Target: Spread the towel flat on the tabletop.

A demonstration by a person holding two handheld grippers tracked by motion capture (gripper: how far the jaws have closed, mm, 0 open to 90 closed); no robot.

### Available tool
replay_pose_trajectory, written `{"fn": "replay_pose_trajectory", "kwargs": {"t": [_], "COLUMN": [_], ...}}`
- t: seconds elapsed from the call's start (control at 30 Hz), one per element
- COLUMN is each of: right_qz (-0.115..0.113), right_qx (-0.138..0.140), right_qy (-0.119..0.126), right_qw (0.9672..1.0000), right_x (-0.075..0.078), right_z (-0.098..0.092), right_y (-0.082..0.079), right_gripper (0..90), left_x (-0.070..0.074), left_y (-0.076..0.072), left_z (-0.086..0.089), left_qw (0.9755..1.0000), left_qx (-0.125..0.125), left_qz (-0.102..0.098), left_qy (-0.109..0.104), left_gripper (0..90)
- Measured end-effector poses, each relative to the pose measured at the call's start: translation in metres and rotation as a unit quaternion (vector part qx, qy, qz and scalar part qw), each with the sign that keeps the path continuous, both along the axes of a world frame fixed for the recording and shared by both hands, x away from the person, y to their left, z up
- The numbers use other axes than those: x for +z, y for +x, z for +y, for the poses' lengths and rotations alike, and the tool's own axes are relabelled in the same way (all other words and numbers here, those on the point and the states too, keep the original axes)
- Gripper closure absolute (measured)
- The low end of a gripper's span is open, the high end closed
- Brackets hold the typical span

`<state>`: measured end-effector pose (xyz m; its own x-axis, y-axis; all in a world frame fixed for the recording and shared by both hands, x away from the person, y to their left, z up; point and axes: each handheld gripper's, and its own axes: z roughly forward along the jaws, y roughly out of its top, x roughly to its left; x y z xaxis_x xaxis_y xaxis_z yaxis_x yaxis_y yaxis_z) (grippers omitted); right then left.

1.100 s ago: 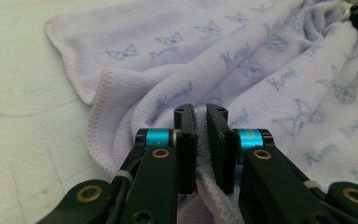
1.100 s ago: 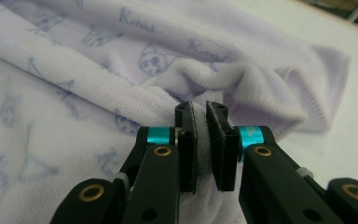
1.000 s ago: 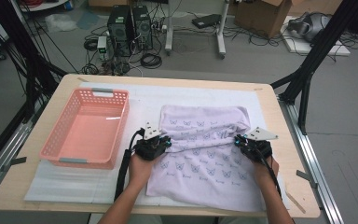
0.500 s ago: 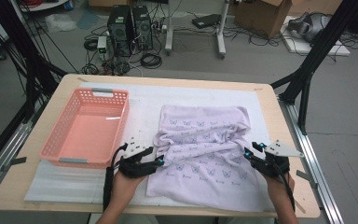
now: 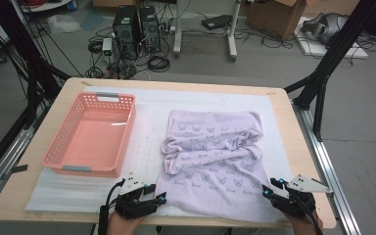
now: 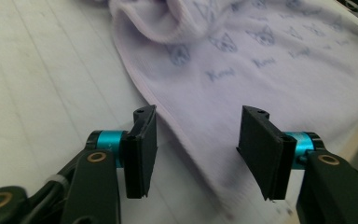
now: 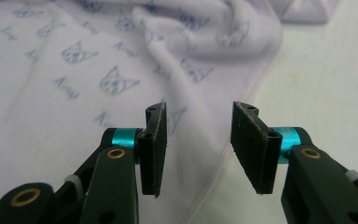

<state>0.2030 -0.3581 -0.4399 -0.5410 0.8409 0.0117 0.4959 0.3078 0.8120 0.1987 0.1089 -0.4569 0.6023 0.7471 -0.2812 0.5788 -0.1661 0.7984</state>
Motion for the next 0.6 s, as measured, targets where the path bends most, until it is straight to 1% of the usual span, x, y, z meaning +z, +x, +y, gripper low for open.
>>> {"fn": "replay_pose_trajectory", "kwargs": {"t": [0.03,0.07,0.1,0.13,0.2,0.23,0.3,0.37,0.43,0.47,0.5,0.53,0.57,0.6], "right_qz": [0.008,0.014,0.019,0.022,0.033,0.033,0.035,0.037,0.034,0.036,0.036,0.037,0.04,0.042], "right_qx": [0.003,0.006,0.009,0.011,0.016,0.019,0.025,0.032,0.04,0.041,0.041,0.043,0.049,0.055], "right_qy": [0.002,0.001,-0.004,-0.012,-0.019,-0.021,-0.018,-0.019,-0.029,-0.03,-0.032,-0.031,-0.029,-0.031], "right_qw": [1.0,0.9999,0.9998,0.9996,0.9991,0.999,0.9989,0.9986,0.9982,0.9981,0.998,0.9979,0.9976,0.9971], "right_x": [-0.001,-0.002,-0.004,-0.006,-0.008,-0.009,-0.008,-0.008,-0.008,-0.008,-0.008,-0.008,-0.008,-0.007], "right_z": [-0.002,-0.003,-0.002,-0.002,0.0,0.002,0.005,0.01,0.017,0.019,0.02,0.02,0.019,0.018], "right_y": [-0.003,-0.006,-0.009,-0.011,-0.013,-0.014,-0.014,-0.014,-0.013,-0.013,-0.013,-0.014,-0.014,-0.016], "right_gripper": [54.5,54.3,54.3,54.5,55.9,56.2,59.1,59.0,59.1,59.9,62.6,69.9,81.4,87.8], "left_x": [-0.001,-0.001,0.0,0.001,0.003,0.003,0.005,0.005,0.002,0.0,-0.001,-0.002,-0.002,-0.002], "left_y": [-0.004,-0.007,-0.011,-0.013,-0.021,-0.025,-0.034,-0.043,-0.051,-0.054,-0.056,-0.057,-0.055,-0.054], "left_z": [-0.001,-0.003,-0.004,-0.003,0.001,0.004,0.013,0.02,0.025,0.026,0.026,0.025,0.025,0.025], "left_qw": [1.0,0.9997,0.9993,0.9994,0.9988,0.9989,0.9988,0.9988,0.9991,0.9992,0.9994,0.9994,0.9996,0.9998], "left_qx": [-0.005,-0.002,0.003,0.008,0.021,0.027,0.032,0.033,0.028,0.023,0.016,0.015,0.011,0.006], "left_qz": [-0.003,-0.013,-0.013,-0.008,-0.011,-0.01,-0.01,-0.009,-0.003,-0.003,-0.004,-0.007,-0.007,-0.006], "left_qy": [0.008,0.022,0.034,0.033,0.042,0.037,0.035,0.034,0.034,0.032,0.029,0.029,0.026,0.02], "left_gripper": [56.8,67.5,78.8,86.8,87.5,87.6,87.8,87.9,87.8,87.8,87.6,87.1,85.4,82.3]}}
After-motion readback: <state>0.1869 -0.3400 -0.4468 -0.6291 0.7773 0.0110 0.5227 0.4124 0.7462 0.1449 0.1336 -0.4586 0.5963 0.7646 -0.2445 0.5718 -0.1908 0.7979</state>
